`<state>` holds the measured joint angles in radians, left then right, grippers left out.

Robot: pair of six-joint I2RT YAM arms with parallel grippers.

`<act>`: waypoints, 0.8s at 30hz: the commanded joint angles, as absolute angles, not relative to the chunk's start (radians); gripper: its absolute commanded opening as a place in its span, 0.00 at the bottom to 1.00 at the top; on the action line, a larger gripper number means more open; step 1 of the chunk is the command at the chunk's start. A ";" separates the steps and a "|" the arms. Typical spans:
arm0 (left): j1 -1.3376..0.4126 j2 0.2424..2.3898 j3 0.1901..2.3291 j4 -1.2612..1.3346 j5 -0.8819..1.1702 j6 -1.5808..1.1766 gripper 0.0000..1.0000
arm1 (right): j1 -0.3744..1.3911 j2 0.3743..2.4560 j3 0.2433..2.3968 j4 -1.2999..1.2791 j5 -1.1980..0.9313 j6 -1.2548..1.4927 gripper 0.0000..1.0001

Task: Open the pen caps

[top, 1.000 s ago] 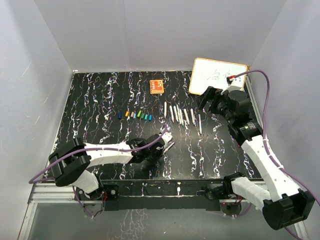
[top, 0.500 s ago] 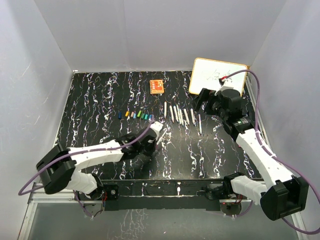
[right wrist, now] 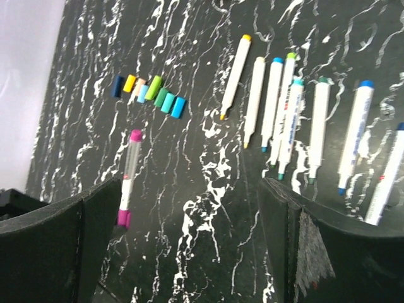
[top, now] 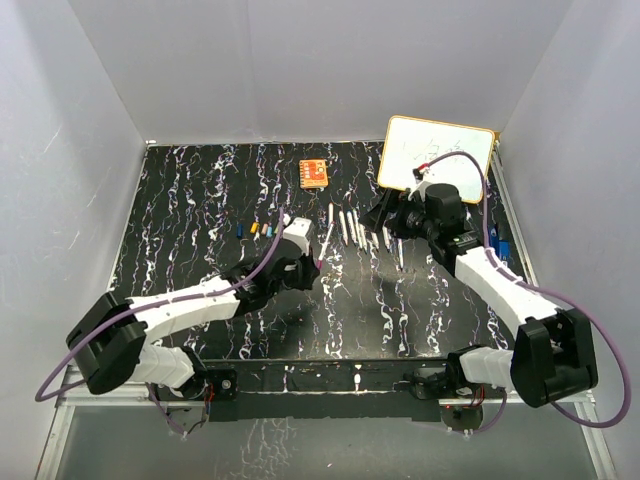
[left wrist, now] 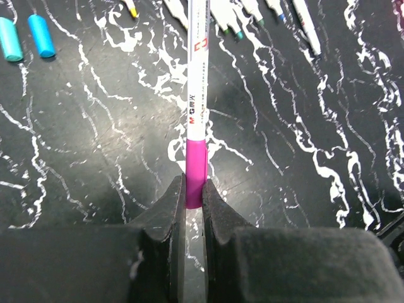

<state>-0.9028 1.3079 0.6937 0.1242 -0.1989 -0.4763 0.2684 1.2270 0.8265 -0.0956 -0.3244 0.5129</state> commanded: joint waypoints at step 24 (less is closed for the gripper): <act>-0.878 1.489 0.858 0.425 -0.009 -0.547 0.00 | 0.364 1.408 0.790 0.240 -0.471 0.601 0.72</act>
